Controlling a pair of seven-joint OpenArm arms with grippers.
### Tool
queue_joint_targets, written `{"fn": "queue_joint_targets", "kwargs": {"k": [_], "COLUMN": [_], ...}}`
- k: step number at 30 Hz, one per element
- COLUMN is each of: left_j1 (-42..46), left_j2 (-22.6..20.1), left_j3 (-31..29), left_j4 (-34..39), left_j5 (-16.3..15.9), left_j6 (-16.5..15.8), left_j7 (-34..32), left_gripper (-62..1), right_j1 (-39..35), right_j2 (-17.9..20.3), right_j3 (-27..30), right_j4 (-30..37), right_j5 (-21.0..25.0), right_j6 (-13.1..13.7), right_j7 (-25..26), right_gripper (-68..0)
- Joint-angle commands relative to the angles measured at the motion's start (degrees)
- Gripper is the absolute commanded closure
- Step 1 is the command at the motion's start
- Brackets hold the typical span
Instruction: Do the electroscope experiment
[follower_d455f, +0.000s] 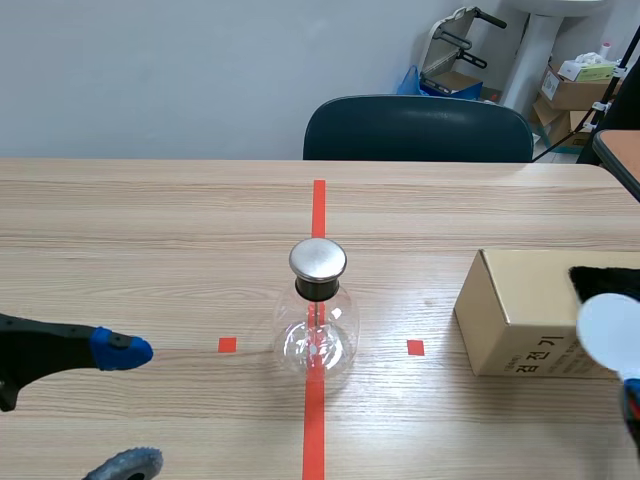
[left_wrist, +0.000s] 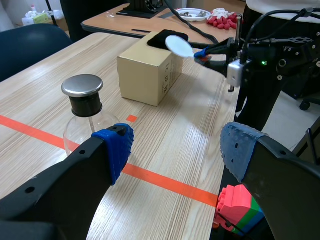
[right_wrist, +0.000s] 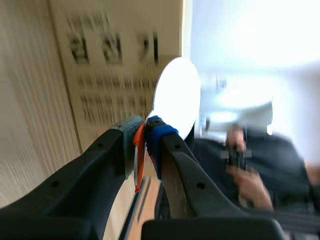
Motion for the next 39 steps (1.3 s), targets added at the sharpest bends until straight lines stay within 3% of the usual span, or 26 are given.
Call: {"fn": "queue_joint_targets", "kwargs": {"k": [1, 6, 8, 10, 15, 17, 19, 23, 26, 28, 32, 34, 36, 39], "left_j1": [0.11, 0.11, 0.11, 0.11, 0.11, 0.11, 0.11, 0.11, 0.11, 0.11, 0.11, 0.11, 0.11, 0.11], "left_j2": [0.28, 0.28, 0.28, 0.28, 0.28, 0.28, 0.28, 0.28, 0.28, 0.28, 0.28, 0.28, 0.28, 0.28], "left_j3": [-0.07, -0.07, -0.07, -0.07, -0.07, -0.07, -0.07, -0.07, -0.07, -0.07, -0.07, -0.07, -0.07, -0.07], "left_j4": [1.27, 1.27, 1.27, 1.27, 1.27, 1.27, 1.27, 1.27, 1.27, 1.27, 1.25, 1.25, 1.25, 1.25], "left_j5": [-0.15, -0.15, -0.15, -0.15, -0.15, -0.15, -0.15, -0.15, -0.15, -0.15, -0.15, -0.15, -0.15, -0.15], "left_j6": [-0.17, -0.17, -0.17, -0.17, -0.17, -0.17, -0.17, -0.17, -0.17, -0.17, -0.17, -0.17, -0.17, -0.17], "left_j7": [-0.83, -0.81, -0.81, -0.81, -0.81, -0.81, -0.81, -0.83, -0.83, -0.81, -0.81, -0.81, -0.81, -0.81], "left_gripper": [-39.4, -39.4, -39.4, -39.4, -39.4, -39.4, -39.4, -39.4, -39.4, -39.4, -39.4, -39.4, -39.4, -39.4], "right_j1": [-0.13, -0.13, -0.13, -0.13, -0.13, -0.13, -0.15, -0.13, -0.13, -0.13, -0.11, -0.13, -0.15, -0.13], "right_j2": [0.68, 0.70, 0.70, 0.70, 0.72, 0.72, 0.70, 0.55, 0.59, 0.68, 0.70, 0.70, 0.70, 0.68], "right_j3": [0.13, 0.13, 0.13, 0.13, 0.13, 0.13, 0.13, 0.13, 0.13, 0.13, 0.13, 0.13, 0.13, 0.13], "right_j4": [0.07, 0.07, 0.07, 0.07, 0.07, 0.07, 0.07, 0.07, 0.07, 0.07, 0.07, 0.07, 0.07, 0.07], "right_j5": [0.50, 0.70, 0.68, 0.22, 0.22, 0.24, 0.44, 0.46, 0.44, 0.22, 0.24, 0.26, 0.55, 1.62], "right_j6": [-2.47, -2.47, -2.47, -2.47, -2.47, -2.47, -2.47, -2.47, -2.47, -2.47, -2.47, -2.47, -2.47, -2.47], "right_j7": [-1.42, -16.52, -19.78, -18.69, -2.38, 0.57, -0.87, -15.19, -20.98, -18.75, -4.35, -0.04, -0.44, -9.07], "right_gripper": [-1.7, -1.7, -1.7, -1.7, -1.7, -1.7, -1.7, -1.7, -1.7, -1.7, -1.7, -1.7, -1.7, -1.7]}}
